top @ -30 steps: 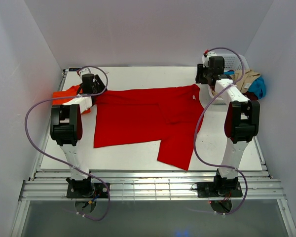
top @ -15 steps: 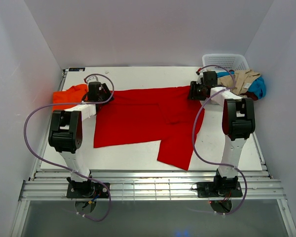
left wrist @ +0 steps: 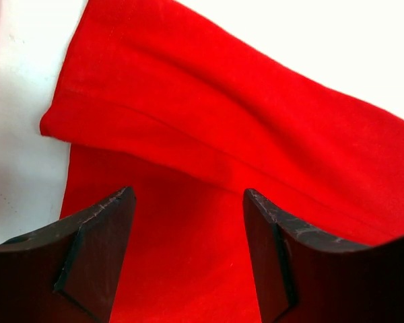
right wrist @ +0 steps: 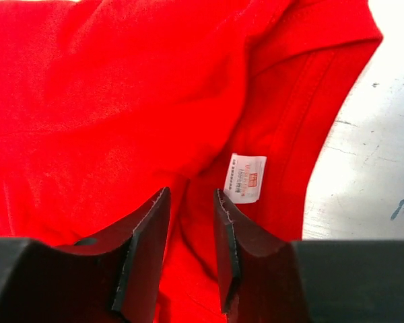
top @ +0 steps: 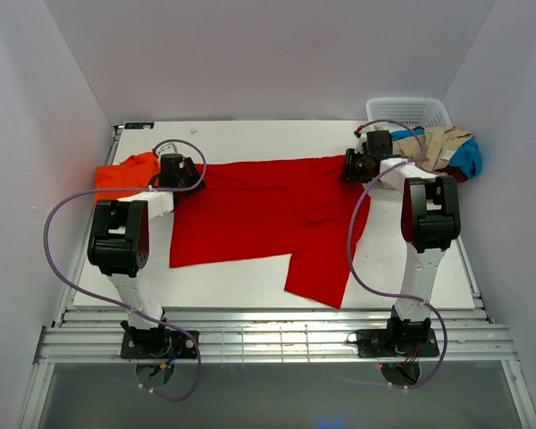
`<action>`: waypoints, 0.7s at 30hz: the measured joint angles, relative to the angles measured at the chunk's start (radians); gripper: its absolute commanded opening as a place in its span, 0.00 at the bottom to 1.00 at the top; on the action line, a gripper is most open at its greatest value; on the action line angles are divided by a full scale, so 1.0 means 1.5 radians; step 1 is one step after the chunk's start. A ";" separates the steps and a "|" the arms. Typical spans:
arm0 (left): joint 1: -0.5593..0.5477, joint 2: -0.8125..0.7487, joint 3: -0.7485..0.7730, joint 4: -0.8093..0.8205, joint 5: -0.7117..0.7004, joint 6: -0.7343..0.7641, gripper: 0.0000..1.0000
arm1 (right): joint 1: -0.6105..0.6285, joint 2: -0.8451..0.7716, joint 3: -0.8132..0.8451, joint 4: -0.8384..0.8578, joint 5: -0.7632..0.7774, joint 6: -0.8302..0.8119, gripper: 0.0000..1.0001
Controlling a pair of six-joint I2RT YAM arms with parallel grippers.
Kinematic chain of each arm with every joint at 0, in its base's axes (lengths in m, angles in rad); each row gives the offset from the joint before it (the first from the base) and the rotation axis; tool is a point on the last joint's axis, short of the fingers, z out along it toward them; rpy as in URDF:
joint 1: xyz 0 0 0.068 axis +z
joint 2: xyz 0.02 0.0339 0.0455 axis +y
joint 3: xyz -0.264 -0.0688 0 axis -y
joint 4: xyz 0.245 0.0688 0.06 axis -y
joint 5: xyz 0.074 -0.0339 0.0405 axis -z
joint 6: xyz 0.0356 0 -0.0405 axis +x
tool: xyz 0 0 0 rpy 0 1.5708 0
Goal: Fold and stack the t-shirts
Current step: Fold the flattened tshirt in 1/3 of the way
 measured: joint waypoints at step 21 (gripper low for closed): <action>0.000 -0.036 -0.061 -0.019 -0.031 -0.008 0.75 | 0.000 0.042 0.032 0.014 -0.020 0.011 0.21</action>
